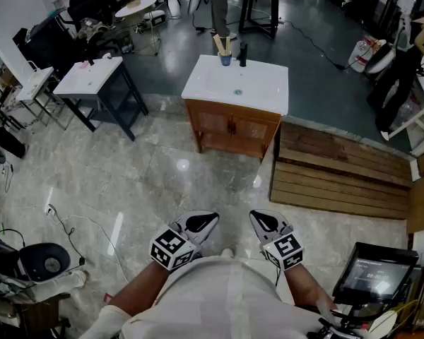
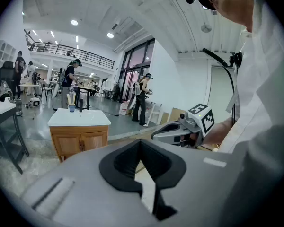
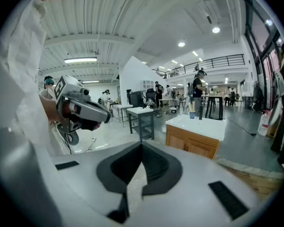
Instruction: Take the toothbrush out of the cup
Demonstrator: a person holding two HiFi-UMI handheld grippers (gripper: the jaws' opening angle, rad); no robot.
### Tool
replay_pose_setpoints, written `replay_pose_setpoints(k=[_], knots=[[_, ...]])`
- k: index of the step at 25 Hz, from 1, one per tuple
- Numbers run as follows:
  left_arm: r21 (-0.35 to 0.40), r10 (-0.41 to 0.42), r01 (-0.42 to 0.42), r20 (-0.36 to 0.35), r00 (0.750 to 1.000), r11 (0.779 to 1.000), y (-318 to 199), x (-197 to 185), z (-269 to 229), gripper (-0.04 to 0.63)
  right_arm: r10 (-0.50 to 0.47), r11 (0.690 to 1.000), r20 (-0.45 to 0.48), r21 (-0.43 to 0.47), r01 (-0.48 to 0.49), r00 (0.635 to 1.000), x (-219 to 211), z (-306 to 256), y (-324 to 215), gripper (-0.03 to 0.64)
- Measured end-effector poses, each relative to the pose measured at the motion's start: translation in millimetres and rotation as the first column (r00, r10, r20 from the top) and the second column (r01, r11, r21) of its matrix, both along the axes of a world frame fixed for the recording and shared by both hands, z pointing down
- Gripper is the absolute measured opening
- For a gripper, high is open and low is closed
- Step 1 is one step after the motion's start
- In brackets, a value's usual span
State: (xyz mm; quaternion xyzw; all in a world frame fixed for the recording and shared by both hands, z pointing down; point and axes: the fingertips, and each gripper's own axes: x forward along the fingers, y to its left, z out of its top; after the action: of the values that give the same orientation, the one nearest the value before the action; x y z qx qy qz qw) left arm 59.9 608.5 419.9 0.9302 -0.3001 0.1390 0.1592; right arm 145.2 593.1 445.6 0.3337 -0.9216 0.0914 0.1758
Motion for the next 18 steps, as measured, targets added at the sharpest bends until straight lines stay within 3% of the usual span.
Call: replay_pose_setpoints(k=[9,18], knots=[[-0.003,-0.053,0.053,-0.011,0.999,0.999,-27.1,-28.5,-5.6,0.006,-0.007,1.000,-0.007,-0.018,0.006,1.000,-13.8,4.3,-27.8,0.005],[-0.009,-0.023,0.023,-0.048,0.999,1.000,-137.7,-62.1,13.1,0.006,0.079,0.996,-0.055,-0.027,-0.081,0.995,-36.2,21.7,-140.7,0.006]])
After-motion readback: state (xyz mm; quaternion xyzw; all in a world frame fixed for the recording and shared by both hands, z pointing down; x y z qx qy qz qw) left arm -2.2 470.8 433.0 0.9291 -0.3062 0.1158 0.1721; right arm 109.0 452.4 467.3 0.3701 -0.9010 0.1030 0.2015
